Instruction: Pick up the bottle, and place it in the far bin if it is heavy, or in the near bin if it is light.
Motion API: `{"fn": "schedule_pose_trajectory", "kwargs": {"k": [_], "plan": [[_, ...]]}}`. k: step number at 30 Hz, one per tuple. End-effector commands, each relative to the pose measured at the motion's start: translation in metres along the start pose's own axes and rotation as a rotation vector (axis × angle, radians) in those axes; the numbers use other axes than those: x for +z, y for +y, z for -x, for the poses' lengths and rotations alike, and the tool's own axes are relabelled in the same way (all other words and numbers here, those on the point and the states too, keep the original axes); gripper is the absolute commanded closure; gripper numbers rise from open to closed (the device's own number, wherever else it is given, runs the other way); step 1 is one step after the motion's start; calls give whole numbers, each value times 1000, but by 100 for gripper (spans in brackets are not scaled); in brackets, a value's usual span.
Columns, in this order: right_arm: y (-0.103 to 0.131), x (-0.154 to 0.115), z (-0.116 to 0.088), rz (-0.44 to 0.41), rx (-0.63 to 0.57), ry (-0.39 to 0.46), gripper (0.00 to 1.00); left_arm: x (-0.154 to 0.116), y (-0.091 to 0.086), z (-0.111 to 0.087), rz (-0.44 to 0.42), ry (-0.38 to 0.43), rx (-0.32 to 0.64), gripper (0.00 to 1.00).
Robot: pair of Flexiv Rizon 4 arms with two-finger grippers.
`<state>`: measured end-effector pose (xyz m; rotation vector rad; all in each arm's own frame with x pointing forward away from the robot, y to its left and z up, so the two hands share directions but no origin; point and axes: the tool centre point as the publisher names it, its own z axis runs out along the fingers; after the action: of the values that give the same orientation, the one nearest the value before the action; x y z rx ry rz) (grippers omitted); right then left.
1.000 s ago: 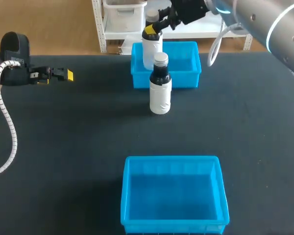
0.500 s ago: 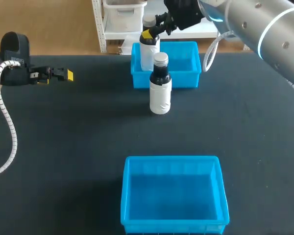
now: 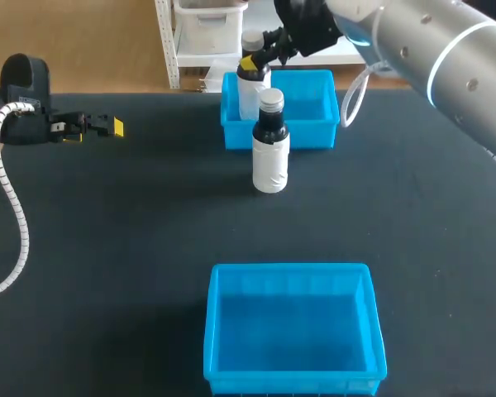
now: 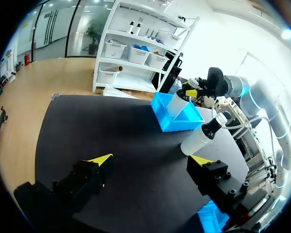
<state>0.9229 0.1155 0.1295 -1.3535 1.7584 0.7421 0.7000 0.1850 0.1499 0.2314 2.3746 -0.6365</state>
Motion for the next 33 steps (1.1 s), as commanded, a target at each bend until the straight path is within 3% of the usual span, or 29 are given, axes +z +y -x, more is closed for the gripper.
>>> {"fn": "schedule_pose_trajectory", "kwargs": {"k": [1,19,23,26,27,33], "plan": [[-12,6,3,133,5,3,100,0,0,0,0,0,0,0],[-13,12,0,152,8,18,100,0,0,0,0,0,0,0],[-14,12,-1,155,9,21,96,0,0,0,0,0,0,0],[-14,13,-1,160,8,25,59,0,0,0,0,0,0,0],[-14,13,-1,162,8,28,0,0,0,0,0,0,0,0],[-12,8,-2,163,9,35,0,0,0,0,0,0,0,0]]}}
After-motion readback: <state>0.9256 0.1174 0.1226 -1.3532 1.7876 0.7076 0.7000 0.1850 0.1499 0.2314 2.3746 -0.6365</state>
